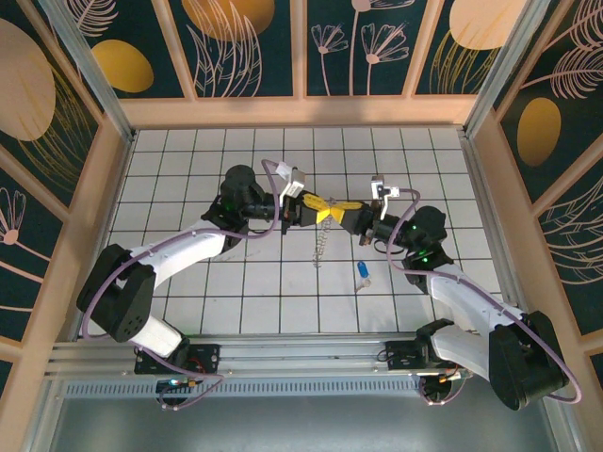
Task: Put the keys on the keyring
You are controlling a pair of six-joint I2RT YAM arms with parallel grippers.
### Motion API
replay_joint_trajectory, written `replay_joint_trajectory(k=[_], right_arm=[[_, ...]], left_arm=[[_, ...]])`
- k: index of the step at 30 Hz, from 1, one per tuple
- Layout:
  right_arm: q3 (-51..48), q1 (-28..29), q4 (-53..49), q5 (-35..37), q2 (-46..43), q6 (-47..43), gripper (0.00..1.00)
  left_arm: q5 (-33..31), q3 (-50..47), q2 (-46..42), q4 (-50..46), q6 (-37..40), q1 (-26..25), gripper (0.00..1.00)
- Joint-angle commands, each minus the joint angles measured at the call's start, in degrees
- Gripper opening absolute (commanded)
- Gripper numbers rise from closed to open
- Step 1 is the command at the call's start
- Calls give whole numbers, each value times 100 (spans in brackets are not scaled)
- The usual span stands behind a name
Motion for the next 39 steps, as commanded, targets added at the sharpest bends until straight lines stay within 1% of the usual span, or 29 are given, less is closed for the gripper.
replay_joint_trajectory(k=[1, 2, 5, 9, 11, 14, 17, 22, 26, 32, 39], right_arm=[[52, 57, 232, 98, -14, -112, 0], [37, 56, 226, 139, -15, -122, 0], [7, 40, 269, 283, -18, -115, 0], [-35, 23, 379, 414, 3, -62, 0], [-29, 26, 410, 441, 20, -44, 0], [-6, 27, 446, 432, 83, -35, 0], [-28, 20, 488, 432, 128, -18, 0], [-59, 13, 501, 468, 191, -29, 0], [-94, 15, 558, 430, 244, -5, 0], [-134, 16, 550, 422, 305, -18, 0], [-510, 16, 836, 525, 616, 49, 0]], left_arm=[[-370, -192, -170, 538, -223, 1, 10], [-446, -287, -204, 744, -355, 36, 11], [-635, -563, -296, 1338, -720, 113, 19], [-771, -696, -308, 1669, -968, 125, 24], [-880, -791, -325, 1886, -1107, 123, 24], [-917, -840, -279, 2091, -1217, 123, 19], [-899, -838, -204, 2094, -1252, 123, 21], [-1151, -888, -109, 2162, -1235, 128, 25], [-1286, -945, -53, 2203, -1219, 144, 25], [-1311, -1031, 74, 2148, -1147, 202, 25], [-1346, -1176, 243, 2259, -1182, 202, 25]])
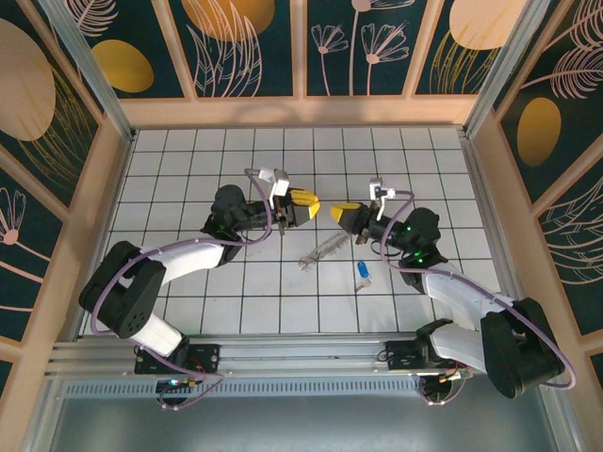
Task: Put the keys on the keyring
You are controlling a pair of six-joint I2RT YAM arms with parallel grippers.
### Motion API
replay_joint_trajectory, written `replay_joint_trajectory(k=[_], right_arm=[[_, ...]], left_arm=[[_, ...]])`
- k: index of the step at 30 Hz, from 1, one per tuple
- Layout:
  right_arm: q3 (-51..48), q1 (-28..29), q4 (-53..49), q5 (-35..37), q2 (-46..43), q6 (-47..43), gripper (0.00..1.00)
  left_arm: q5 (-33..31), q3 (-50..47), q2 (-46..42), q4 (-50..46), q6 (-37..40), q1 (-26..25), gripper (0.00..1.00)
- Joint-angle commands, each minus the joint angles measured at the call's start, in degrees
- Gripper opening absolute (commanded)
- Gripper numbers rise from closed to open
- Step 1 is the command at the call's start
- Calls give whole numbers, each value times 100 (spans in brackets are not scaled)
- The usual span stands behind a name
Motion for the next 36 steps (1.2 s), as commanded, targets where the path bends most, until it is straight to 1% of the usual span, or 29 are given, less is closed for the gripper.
replay_joint_trajectory(k=[1, 4, 6, 10, 11, 14, 16, 18, 22, 28, 33, 36], right_arm=[[-304, -13, 467, 154, 194, 73, 0], [-556, -29, 515, 398, 279, 134, 0], [-685, -54, 362, 636, 213, 188, 0], [-707, -73, -1199, 1676, -261, 62, 0], [-673, -70, -1745, 2075, -413, 58, 5], [-547, -82, -3279, 3291, -722, 89, 33], [-568, -105, -3869, 3907, -803, 161, 44], [-585, -206, -4220, 4252, -755, 230, 48], [-661, -364, -4318, 4389, -547, 318, 52], [-588, -370, -4257, 4412, -21, 310, 55], [-319, -383, -4125, 4465, 494, 187, 54], [-138, -383, -4186, 4675, 751, 167, 53]], left_arm=[[-26, -109, 98, 314, -13, 43, 25], [-142, -261, 75, 369, -30, 42, 25], [-192, -374, 47, 415, -54, 43, 26], [-352, -643, -14, 626, -179, 42, 25], [-418, -686, -28, 626, -188, 42, 26], [-534, -787, -50, 638, -184, 42, 26], [-624, -821, -26, 627, -226, 42, 26], [-811, -793, 27, 496, -333, 42, 28], [-944, -585, 176, -28, -410, 44, 31], [-898, -693, 170, 143, -641, 42, 31], [-834, -751, 170, 199, -688, 42, 31], [-817, -795, 153, 245, -707, 42, 31]])
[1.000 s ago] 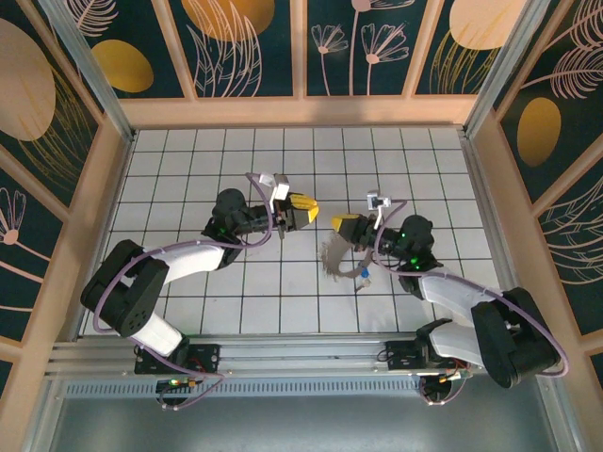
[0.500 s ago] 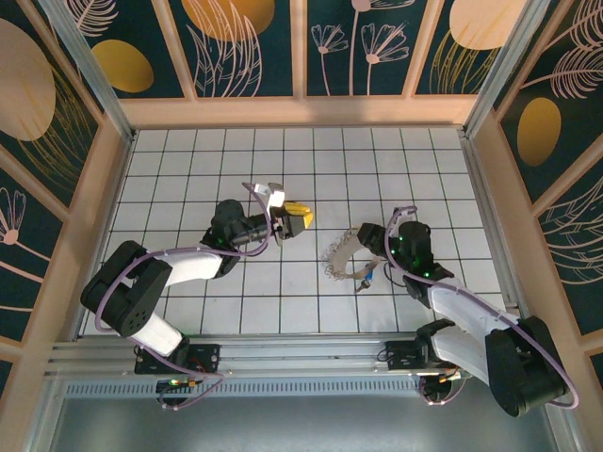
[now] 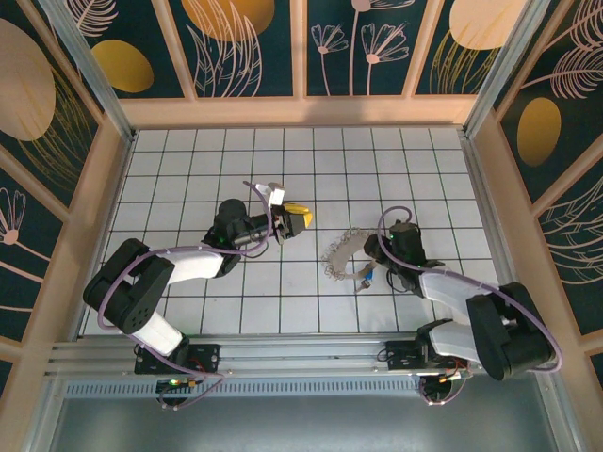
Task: Put the keys on the keyring
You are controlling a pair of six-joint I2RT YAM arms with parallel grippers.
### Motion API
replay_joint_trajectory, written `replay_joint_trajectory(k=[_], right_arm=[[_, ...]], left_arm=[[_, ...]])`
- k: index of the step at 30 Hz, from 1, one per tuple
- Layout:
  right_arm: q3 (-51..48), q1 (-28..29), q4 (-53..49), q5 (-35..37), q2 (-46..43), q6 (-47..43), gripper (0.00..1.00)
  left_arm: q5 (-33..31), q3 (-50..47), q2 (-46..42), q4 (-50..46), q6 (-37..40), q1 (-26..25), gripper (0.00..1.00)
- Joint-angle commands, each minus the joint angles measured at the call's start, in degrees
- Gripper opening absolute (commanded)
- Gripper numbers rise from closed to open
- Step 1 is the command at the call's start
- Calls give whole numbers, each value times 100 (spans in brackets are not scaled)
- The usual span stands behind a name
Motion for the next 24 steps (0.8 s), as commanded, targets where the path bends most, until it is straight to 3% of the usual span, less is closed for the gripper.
replay_joint_trajectory(k=[1, 5, 11, 15, 24], right_arm=[[336, -44, -10, 311, 242, -117, 53], [456, 33, -111, 199, 386, -159, 50], [405, 441, -292, 134, -106, -8, 48], [472, 882, -429, 12, -70, 132, 48], [554, 1540, -387, 77, 402, 464, 48]], left_arm=[[59, -70, -3, 230, -103, 43, 31], [62, -118, -53, 254, -139, 45, 31], [-162, -293, -183, 336, -216, 42, 32], [-648, -381, -390, 183, -215, 42, 33], [-2024, -343, -1415, -1233, 328, 44, 37]])
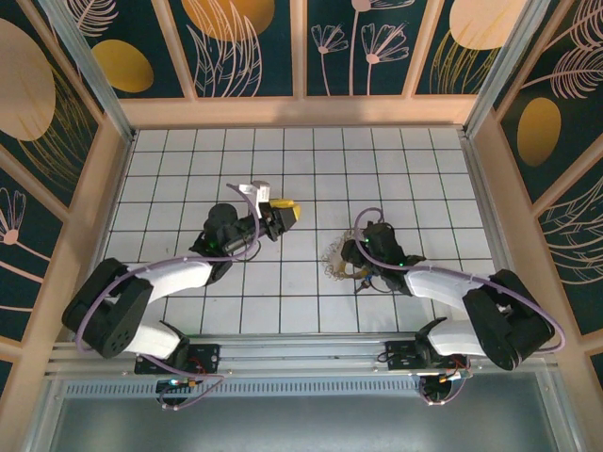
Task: Put the keys on the keyring
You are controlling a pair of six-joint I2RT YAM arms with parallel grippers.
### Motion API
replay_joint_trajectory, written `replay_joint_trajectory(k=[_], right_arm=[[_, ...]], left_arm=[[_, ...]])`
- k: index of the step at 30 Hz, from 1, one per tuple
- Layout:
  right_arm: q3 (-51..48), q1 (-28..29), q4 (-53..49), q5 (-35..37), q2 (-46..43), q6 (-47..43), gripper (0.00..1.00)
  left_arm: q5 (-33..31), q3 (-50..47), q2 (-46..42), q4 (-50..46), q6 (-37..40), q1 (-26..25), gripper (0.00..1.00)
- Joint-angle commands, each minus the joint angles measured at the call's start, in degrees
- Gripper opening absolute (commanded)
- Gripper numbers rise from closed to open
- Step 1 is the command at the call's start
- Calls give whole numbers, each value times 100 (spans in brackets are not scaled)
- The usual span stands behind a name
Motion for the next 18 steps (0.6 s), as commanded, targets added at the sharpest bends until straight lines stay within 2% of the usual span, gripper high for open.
replay_joint_trajectory(k=[1, 10, 18], right_arm=[[165, 186, -103, 53, 166, 245, 48], [656, 835, -18, 19, 967, 470, 47], [1821, 1357, 282, -188, 2327, 536, 46]], left_arm=[[-704, -8, -464, -582, 331, 43, 39], [-1189, -160, -1393, -1198, 575, 42, 43], [-1406, -332, -1993, -1504, 698, 42, 45]])
